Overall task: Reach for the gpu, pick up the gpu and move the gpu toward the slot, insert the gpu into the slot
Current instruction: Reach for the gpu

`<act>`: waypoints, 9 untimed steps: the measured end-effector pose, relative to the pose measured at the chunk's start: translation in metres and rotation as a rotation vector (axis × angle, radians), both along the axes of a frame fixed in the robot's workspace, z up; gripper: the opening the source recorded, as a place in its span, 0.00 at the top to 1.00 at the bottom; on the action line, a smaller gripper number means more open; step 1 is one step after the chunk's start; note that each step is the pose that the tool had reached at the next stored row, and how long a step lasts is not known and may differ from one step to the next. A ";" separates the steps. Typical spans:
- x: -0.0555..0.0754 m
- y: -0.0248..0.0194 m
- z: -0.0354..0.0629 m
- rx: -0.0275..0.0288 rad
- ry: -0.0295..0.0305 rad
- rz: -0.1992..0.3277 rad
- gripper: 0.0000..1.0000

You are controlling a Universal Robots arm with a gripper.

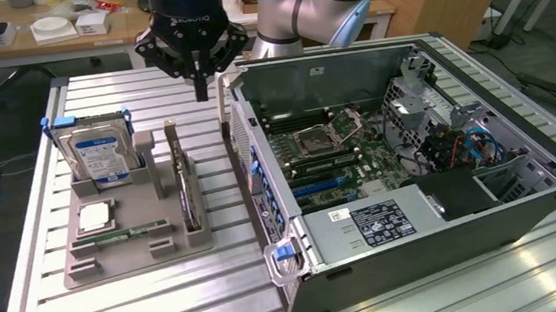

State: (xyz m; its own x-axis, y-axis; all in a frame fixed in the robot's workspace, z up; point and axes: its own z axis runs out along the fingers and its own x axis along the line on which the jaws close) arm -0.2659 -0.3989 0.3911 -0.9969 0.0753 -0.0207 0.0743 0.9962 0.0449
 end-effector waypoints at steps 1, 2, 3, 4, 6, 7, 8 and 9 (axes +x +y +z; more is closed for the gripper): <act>-0.001 0.0000 0.0000 0.0000 0.0001 0.000 0.87; -0.002 0.0000 0.0000 0.0000 0.0001 0.000 0.87; -0.003 0.0000 0.0000 0.0000 0.0001 0.000 0.87; -0.004 0.0000 0.0000 -0.0001 0.0001 0.000 0.87; -0.006 0.0000 -0.0001 0.0000 0.0002 0.000 0.87; -0.007 0.0000 -0.0001 0.0000 0.0001 0.000 0.87; -0.009 0.0000 -0.0001 0.0000 0.0001 0.000 0.87; -0.010 0.0000 -0.0001 0.0000 0.0002 0.000 0.87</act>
